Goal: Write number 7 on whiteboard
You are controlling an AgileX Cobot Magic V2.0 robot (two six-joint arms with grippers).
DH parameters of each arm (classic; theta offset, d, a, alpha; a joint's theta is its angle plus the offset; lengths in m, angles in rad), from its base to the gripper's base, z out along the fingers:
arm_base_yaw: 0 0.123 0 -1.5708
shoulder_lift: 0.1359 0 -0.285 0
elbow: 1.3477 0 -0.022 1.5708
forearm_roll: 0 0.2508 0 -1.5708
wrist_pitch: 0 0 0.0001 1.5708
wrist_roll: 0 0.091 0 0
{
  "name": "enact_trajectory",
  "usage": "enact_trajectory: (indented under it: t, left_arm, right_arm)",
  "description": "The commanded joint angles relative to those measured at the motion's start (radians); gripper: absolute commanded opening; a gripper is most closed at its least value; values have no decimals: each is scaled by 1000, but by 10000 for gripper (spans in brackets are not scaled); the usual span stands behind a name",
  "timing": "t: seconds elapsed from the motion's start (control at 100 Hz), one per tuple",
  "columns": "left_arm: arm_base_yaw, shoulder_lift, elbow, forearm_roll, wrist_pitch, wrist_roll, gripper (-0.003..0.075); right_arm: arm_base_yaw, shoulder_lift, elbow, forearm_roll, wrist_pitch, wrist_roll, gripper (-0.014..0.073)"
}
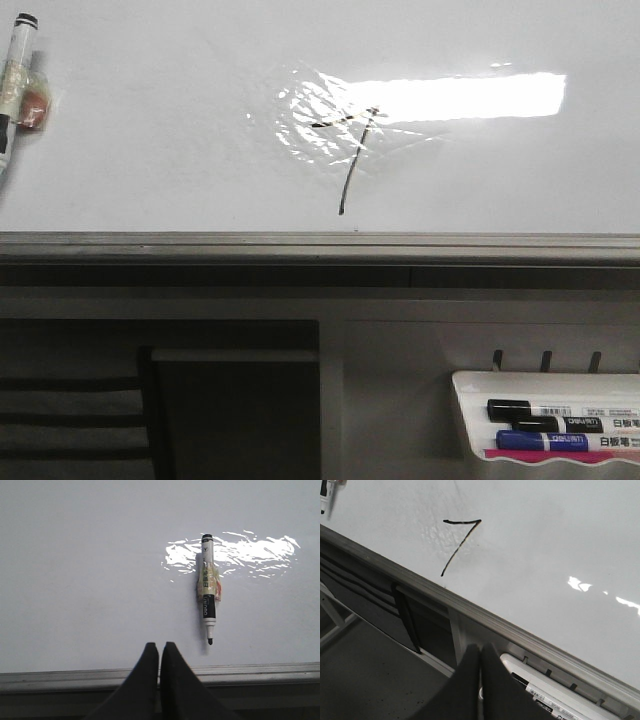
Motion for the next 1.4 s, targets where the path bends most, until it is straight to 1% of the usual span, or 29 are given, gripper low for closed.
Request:
enact_trajectory:
  t: [0.0, 0.19, 0.25, 0.31, 0.36, 0.46, 0.53, 0.62, 0.76, 0.87, 1.01, 1.04, 1.06, 1.39]
  left_arm:
    - [-1, -19, 35, -11, -82, -1, -20]
    - [-1, -19, 35, -11, -82, -1, -20]
    - [-1, -19, 35, -11, -82, -1, -20]
    - [-1, -19, 35, -11, -79, -1, -20]
    - [-1, -19, 35, -11, -79, -1, -20]
    - [-1, -19, 35, -11, -79, -1, -20]
    - [-1, -19, 35, -11, -79, -1, -20]
    - [-1, -19, 35, -11, -79, -1, -20]
    - [-1, -19, 35, -11, -79, -1, -20]
    - [-1, -19, 35, -11, -79, -1, -20]
    - [-1, -19, 35, -11, -79, -1, -20]
    - [-1, -19, 35, -11, -79, -1, -20]
    - [-1, -19, 35, -11, -79, -1, -20]
    - [-1, -19, 35, -11, -79, -1, -20]
  right_arm:
    - [-7, -2, -27, -2, -67, 1, -71]
    - [-7, -2, -27, -2, -69, 1, -71]
    - [-2, -31, -11, -4, -80, 1, -71]
    - [-26, -72, 24, -2, -102, 1, -71]
    - [-67, -124, 66, -8, -144, 1, -71]
    - [-195, -223, 174, -8, -261, 1, -71]
    - [-277, -298, 249, -8, -310, 1, -71]
    - [-359, -390, 333, -8, -333, 1, -71]
    - [-438, -515, 435, 24, -345, 3, -71]
    - [-454, -572, 499, 24, -396, 3, -71]
    - [-454, -612, 591, 24, -551, 3, -71]
    - [-454, -620, 586, 24, -511, 3, -71]
    - [-454, -625, 584, 24, -510, 3, -71]
    - [-454, -629, 587, 24, -517, 3, -71]
